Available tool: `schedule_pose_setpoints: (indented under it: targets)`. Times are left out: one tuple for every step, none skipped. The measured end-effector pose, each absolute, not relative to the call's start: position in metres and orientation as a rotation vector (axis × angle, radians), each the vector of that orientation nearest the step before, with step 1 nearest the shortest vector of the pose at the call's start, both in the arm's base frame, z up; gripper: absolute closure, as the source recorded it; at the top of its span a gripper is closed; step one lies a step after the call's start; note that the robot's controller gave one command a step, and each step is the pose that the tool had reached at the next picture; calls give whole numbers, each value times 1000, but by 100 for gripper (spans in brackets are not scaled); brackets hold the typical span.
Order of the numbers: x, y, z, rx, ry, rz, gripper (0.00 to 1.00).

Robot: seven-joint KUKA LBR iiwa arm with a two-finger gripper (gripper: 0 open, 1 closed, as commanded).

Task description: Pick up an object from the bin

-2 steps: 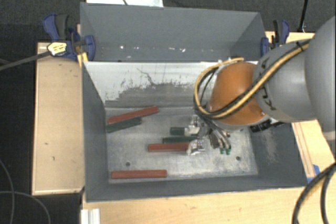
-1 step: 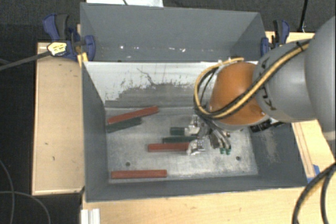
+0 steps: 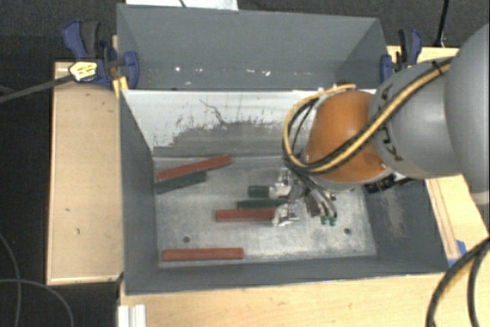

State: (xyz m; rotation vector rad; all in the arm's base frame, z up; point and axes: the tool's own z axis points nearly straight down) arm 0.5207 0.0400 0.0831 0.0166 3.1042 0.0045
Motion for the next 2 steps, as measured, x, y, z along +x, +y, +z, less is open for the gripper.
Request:
schedule_pose_setpoints:
  targets:
    - [521,40,83,17,3104,4,100]
    - [513,46,114,21,3145,0,100]
